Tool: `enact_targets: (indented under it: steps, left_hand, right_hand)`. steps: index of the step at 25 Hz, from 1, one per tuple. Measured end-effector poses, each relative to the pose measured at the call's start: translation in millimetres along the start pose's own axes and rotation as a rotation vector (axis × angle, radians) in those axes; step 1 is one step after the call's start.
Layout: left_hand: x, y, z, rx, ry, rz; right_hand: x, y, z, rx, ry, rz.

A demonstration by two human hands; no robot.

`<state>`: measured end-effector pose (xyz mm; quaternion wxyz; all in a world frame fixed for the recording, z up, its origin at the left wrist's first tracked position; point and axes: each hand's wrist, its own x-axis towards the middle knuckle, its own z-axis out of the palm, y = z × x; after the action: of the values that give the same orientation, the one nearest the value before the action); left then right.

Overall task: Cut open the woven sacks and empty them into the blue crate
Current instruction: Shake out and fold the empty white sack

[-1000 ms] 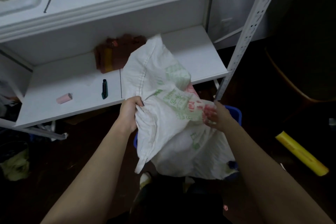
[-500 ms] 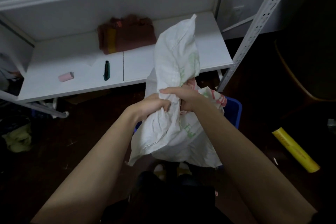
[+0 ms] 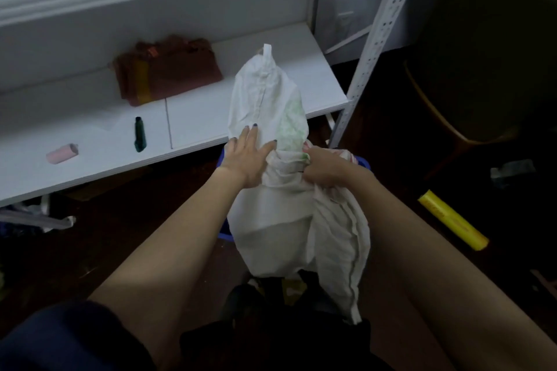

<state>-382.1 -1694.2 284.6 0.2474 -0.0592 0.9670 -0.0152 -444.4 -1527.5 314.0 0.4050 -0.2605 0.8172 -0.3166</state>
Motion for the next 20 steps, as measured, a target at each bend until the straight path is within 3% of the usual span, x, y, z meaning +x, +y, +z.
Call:
enact_targets:
  steps: [3,5,7,10,12,14,17,20]
  left_hand:
    - [11.5,16.3,10.2,0.185,-0.014,0.062]
    - [16.0,28.0,12.8,0.208,0.065,0.139]
    - [17.2,38.9,12.9,0.145,0.130,0.185]
    - [18.0,50.9,14.6,0.098,0.161,0.188]
    - [17.0,53.3,20.1,0.105,0.167,0.210]
    - [11.4,49.6,28.9,0.049,0.113,0.216]
    - [0.3,39.2,33.8,-0.137,-0.084,0.089]
    - [-3.6,27.0,34.5,-0.109,-0.332,-0.007]
  right_hand:
    - [-12.5,30.2,-13.1,0.061,-0.063,0.218]
    - [-20.6,53.8,-15.3,-0.070,-0.083,0.307]
    - [-29.1,73.3,-13.4,-0.205,-0.010,0.425]
    - [-34.7,97.4,-1.7,-0.206,0.056,0.645]
    - [-31.6,110.1,18.8,-0.277,0.116,0.684]
    - [-28.9,113.4,39.8,-0.279,0.223,0.712]
    - [-19.3,110.1,51.5,-0.227,0.291,0.721]
    - [-2.2,95.1,48.7,-0.090,0.325,0.591]
